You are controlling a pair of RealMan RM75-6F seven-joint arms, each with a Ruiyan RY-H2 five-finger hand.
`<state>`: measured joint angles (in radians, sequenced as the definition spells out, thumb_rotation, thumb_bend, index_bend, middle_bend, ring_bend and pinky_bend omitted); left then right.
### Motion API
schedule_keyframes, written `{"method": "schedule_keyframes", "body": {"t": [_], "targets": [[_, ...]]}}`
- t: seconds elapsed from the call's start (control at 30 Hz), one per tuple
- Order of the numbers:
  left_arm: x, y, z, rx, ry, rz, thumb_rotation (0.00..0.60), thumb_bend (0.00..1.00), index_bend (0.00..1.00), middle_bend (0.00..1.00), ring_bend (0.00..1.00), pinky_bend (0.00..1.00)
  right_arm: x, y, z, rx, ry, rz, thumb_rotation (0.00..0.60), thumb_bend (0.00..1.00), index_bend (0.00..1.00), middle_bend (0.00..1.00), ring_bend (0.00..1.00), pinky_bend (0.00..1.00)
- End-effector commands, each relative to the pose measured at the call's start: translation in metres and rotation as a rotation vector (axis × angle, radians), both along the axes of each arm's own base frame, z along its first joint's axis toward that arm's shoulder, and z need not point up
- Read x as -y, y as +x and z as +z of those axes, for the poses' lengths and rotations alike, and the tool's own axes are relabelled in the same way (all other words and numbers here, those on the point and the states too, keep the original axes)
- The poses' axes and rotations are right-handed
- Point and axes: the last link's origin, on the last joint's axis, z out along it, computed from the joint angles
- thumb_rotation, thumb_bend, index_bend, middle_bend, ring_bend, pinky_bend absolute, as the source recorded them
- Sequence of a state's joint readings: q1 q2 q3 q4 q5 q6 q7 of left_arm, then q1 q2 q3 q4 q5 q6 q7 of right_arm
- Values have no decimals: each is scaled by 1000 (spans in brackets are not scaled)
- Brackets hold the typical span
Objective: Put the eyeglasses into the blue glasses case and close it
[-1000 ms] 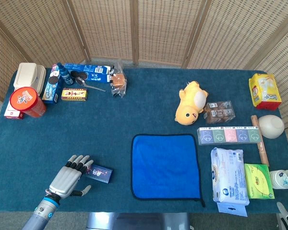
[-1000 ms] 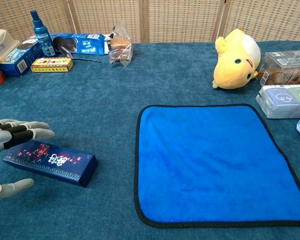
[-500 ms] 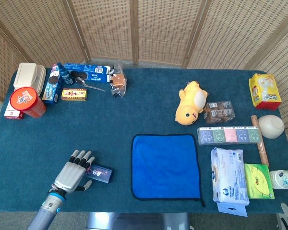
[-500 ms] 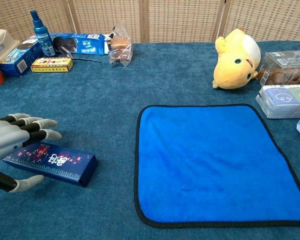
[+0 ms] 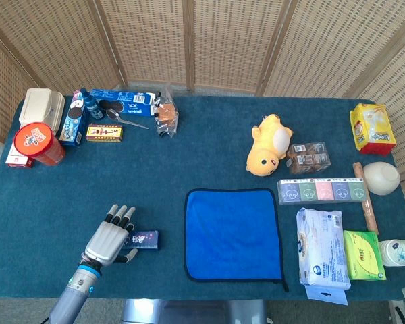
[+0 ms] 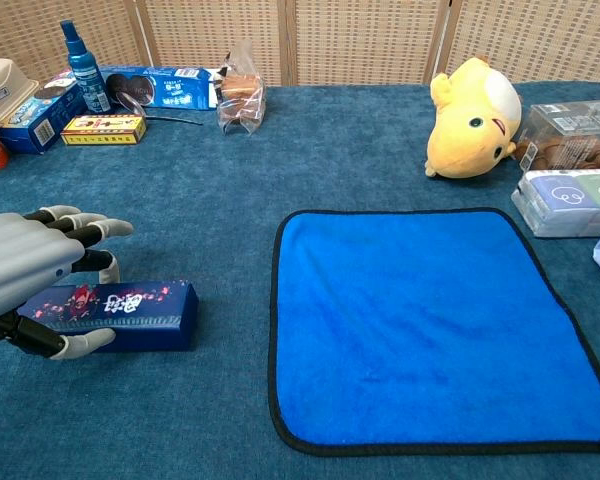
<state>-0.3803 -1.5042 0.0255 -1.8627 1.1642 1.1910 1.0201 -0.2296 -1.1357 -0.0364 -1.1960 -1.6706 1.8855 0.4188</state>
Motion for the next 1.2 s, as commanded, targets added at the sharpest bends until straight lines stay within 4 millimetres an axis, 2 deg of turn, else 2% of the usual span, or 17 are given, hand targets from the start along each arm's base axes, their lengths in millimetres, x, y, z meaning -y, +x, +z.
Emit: {"method": "schedule_keyframes", "body": {"t": [0.03, 0.23, 0.43, 0.7, 0.87, 0.93, 1.0, 1.03, 1.2], "targets": [[-5, 0, 3, 11, 16, 2, 295, 322, 548, 61, 0, 12, 0, 1, -1, 3, -1, 4, 570, 273, 75, 208, 176, 185], [-20, 1, 7, 30, 39, 3, 294, 329, 556, 62, 0, 12, 1, 1, -2, 3, 1, 6, 571, 270, 75, 208, 175, 185], [-55, 13, 12, 36, 65, -27, 288, 328, 543, 51, 0, 11, 1, 3, -3, 3, -3, 1, 574, 269, 74, 208, 175, 186], [-88, 22, 1, 22, 66, -52, 294, 328, 498, 32, 0, 5, 0, 5, -3, -2, -11, -8, 571, 269, 74, 208, 176, 186], [-99, 25, -10, 23, 56, -64, 295, 328, 348, 5, 0, 4, 1, 7, -4, -3, -14, -12, 568, 269, 73, 208, 176, 186], [-100, 26, -12, 28, 52, -63, 296, 327, 232, 1, 0, 4, 1, 7, -5, -4, -12, -15, 568, 269, 73, 208, 175, 185], [-99, 27, -14, 29, 49, -62, 291, 325, 60, 0, 0, 3, 2, 7, -5, -5, -11, -16, 572, 269, 73, 208, 176, 185], [-99, 27, -14, 31, 47, -61, 293, 326, 23, 0, 0, 2, 2, 7, -5, -5, -10, -16, 570, 269, 73, 208, 176, 185], [-92, 25, -6, 69, 68, -39, 292, 325, 0, 0, 0, 1, 6, 8, -7, -9, 1, -11, 574, 270, 74, 208, 175, 185]]}}
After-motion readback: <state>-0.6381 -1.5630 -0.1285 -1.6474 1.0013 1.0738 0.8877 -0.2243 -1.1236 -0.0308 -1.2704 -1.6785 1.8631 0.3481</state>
